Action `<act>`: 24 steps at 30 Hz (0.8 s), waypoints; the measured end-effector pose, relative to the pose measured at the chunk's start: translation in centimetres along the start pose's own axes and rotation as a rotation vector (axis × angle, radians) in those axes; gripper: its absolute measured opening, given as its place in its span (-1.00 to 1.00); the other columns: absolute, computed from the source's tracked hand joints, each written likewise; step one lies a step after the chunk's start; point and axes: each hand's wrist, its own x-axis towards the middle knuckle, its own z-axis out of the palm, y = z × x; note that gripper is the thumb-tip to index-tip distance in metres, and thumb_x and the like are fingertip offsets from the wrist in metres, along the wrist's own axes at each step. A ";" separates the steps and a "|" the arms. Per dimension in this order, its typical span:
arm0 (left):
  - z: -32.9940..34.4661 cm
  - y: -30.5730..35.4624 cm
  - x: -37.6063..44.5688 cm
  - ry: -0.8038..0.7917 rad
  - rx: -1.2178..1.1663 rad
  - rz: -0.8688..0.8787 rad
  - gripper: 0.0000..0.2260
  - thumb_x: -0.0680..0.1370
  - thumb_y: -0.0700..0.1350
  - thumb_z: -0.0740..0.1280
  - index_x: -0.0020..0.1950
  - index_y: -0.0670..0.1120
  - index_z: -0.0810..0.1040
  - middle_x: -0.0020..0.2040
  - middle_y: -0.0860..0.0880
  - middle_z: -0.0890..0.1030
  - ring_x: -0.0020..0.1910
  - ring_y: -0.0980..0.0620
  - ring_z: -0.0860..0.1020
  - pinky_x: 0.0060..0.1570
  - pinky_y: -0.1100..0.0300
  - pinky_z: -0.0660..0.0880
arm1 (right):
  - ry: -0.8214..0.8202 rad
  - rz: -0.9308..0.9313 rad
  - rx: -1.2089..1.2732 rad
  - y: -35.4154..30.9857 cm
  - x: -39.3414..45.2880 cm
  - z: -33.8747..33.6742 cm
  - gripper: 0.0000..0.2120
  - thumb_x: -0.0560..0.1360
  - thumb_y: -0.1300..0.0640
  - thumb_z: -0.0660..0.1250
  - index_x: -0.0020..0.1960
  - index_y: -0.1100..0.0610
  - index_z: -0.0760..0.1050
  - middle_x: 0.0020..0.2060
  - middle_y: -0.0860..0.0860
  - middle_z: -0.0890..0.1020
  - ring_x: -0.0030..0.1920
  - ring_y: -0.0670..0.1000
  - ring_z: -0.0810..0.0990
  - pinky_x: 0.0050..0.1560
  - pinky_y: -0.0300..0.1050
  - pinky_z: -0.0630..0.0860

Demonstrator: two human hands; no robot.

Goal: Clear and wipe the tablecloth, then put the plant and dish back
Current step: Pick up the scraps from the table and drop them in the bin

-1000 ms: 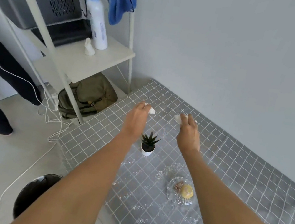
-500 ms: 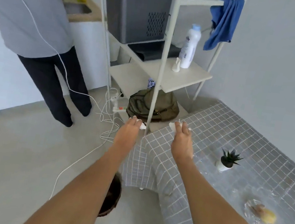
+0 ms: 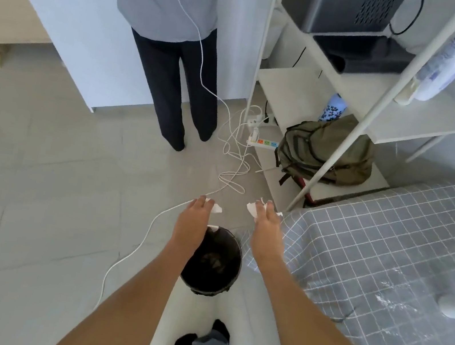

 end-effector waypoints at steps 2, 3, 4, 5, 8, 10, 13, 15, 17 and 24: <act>2.3 -1.3 -0.1 0.003 -0.083 -0.101 -0.61 0.59 -0.30 0.14 0.40 -0.11 0.42 0.40 -0.12 0.43 0.32 -0.13 0.45 0.31 0.09 0.36 | -0.054 0.002 0.006 0.5 0.6 2.7 -0.36 0.53 0.44 0.18 0.52 0.05 0.11 0.51 0.09 0.11 0.43 0.15 0.24 0.30 0.01 0.41; 3.7 -2.0 -0.2 -0.003 -0.127 -0.155 -0.62 0.59 -0.29 0.14 0.39 -0.13 0.44 0.39 -0.12 0.45 0.31 -0.14 0.46 0.32 0.09 0.36 | -0.075 0.006 0.003 0.9 0.8 4.1 -0.37 0.54 0.42 0.18 0.52 0.05 0.11 0.50 0.09 0.13 0.43 0.15 0.25 0.31 0.03 0.42; 5.1 -2.7 -0.4 -0.007 -0.162 -0.201 -0.64 0.59 -0.29 0.15 0.38 -0.15 0.45 0.36 -0.14 0.47 0.30 -0.15 0.47 0.32 0.07 0.37 | -0.102 0.007 -0.004 1.3 0.9 5.6 -0.38 0.54 0.41 0.18 0.52 0.06 0.11 0.50 0.09 0.14 0.44 0.16 0.25 0.32 0.04 0.40; 6.7 -3.4 -0.5 -0.012 -0.182 -0.239 -0.65 0.59 -0.29 0.16 0.36 -0.17 0.47 0.33 -0.15 0.50 0.26 -0.17 0.49 0.29 0.05 0.40 | -0.137 0.008 -0.013 1.8 1.0 7.2 -0.38 0.54 0.41 0.17 0.52 0.06 0.12 0.51 0.09 0.14 0.45 0.16 0.23 0.33 0.05 0.38; 11.1 -5.6 -0.6 -0.024 -0.232 -0.329 -0.67 0.59 -0.28 0.18 0.34 -0.18 0.49 0.26 -0.14 0.55 0.19 -0.17 0.54 0.22 -0.02 0.47 | -0.227 0.011 -0.034 3.6 1.5 11.8 -0.40 0.56 0.39 0.15 0.53 0.07 0.10 0.52 0.11 0.12 0.48 0.17 0.17 0.38 0.02 0.29; 14.1 -6.9 -0.4 -0.061 -0.250 -0.376 -0.67 0.59 -0.27 0.18 0.35 -0.16 0.48 0.28 -0.15 0.54 0.21 -0.17 0.53 0.23 -0.03 0.46 | -0.270 -0.001 -0.068 4.8 2.0 14.6 -0.39 0.56 0.37 0.17 0.54 0.07 0.09 0.53 0.12 0.11 0.49 0.17 0.17 0.40 0.00 0.28; 17.9 -8.5 0.1 -0.067 -0.314 -0.440 -0.67 0.60 -0.27 0.18 0.35 -0.16 0.48 0.30 -0.16 0.53 0.24 -0.17 0.52 0.26 -0.03 0.44 | -0.322 -0.011 -0.076 6.3 2.7 18.7 -0.40 0.58 0.35 0.18 0.55 0.08 0.07 0.54 0.13 0.09 0.49 0.17 0.18 0.40 -0.01 0.28; 20.0 -9.5 0.4 -0.035 -0.356 -0.475 -0.69 0.59 -0.28 0.20 0.33 -0.17 0.50 0.27 -0.16 0.56 0.21 -0.16 0.54 0.26 0.00 0.45 | -0.329 -0.025 -0.075 7.1 3.3 21.2 -0.43 0.59 0.32 0.17 0.55 0.09 0.09 0.54 0.14 0.11 0.49 0.15 0.20 0.40 -0.03 0.29; 21.7 -10.3 0.6 -0.035 -0.372 -0.506 -0.69 0.60 -0.29 0.20 0.32 -0.18 0.51 0.27 -0.14 0.56 0.21 -0.13 0.55 0.28 0.08 0.44 | -0.346 -0.033 -0.079 7.8 3.8 23.4 -0.45 0.61 0.29 0.17 0.54 0.10 0.10 0.53 0.14 0.13 0.48 0.16 0.23 0.38 -0.03 0.31; 24.5 -11.6 1.2 -0.064 -0.376 -0.563 -0.69 0.63 -0.26 0.18 0.36 -0.14 0.47 0.30 -0.08 0.54 0.28 -0.06 0.50 0.29 0.21 0.36 | -0.389 -0.069 -0.089 8.1 5.4 27.3 -0.43 0.63 0.19 0.17 0.56 0.03 0.03 0.55 0.14 0.05 0.51 0.15 0.15 0.40 -0.02 0.31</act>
